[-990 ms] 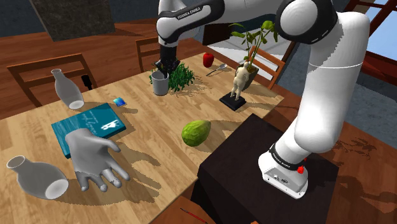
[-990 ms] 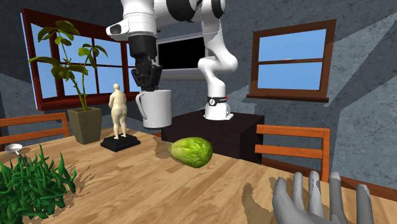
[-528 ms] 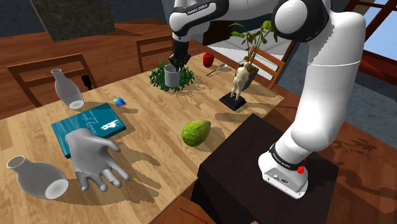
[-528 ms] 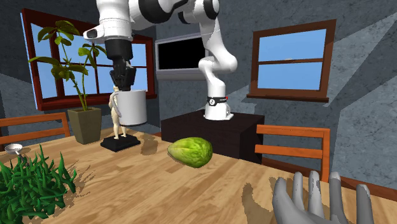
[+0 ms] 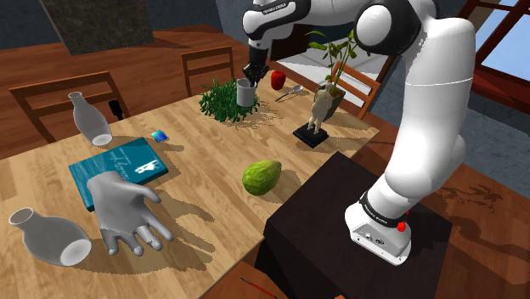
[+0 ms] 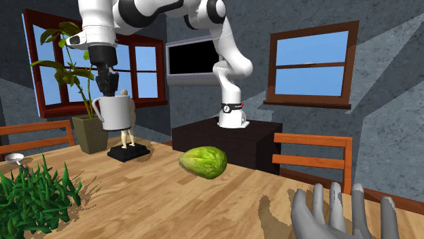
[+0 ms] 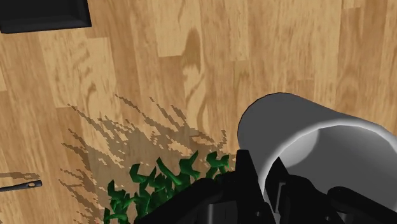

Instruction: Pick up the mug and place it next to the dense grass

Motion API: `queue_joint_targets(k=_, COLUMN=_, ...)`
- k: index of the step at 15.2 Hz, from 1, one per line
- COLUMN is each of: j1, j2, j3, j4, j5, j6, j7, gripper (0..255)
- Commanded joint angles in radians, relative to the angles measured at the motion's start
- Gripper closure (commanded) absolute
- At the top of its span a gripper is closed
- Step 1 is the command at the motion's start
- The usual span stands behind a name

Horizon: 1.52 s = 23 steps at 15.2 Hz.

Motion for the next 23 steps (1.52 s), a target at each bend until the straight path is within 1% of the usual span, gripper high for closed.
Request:
queue_joint_targets(k=1, j1=-0.027, j2=0.031, j3=-0.009, j4=0.05, j5=0.003, j6=-0.023, j7=-0.036, gripper=255)
queue_joint_targets(k=5, j1=-0.085, j2=0.1, j3=-0.025, j4=0.164, j5=0.008, j6=-0.073, j7=-0.106, gripper=255)
queue_joint_targets(k=8, j1=-0.128, j2=0.164, j3=-0.035, j4=0.272, j5=0.012, j6=-0.12, j7=-0.154, gripper=255)
queue_joint_targets(k=23, j1=-0.128, j2=0.241, j3=-0.032, j4=0.195, j5=0.018, j6=0.033, j7=-0.167, gripper=255)
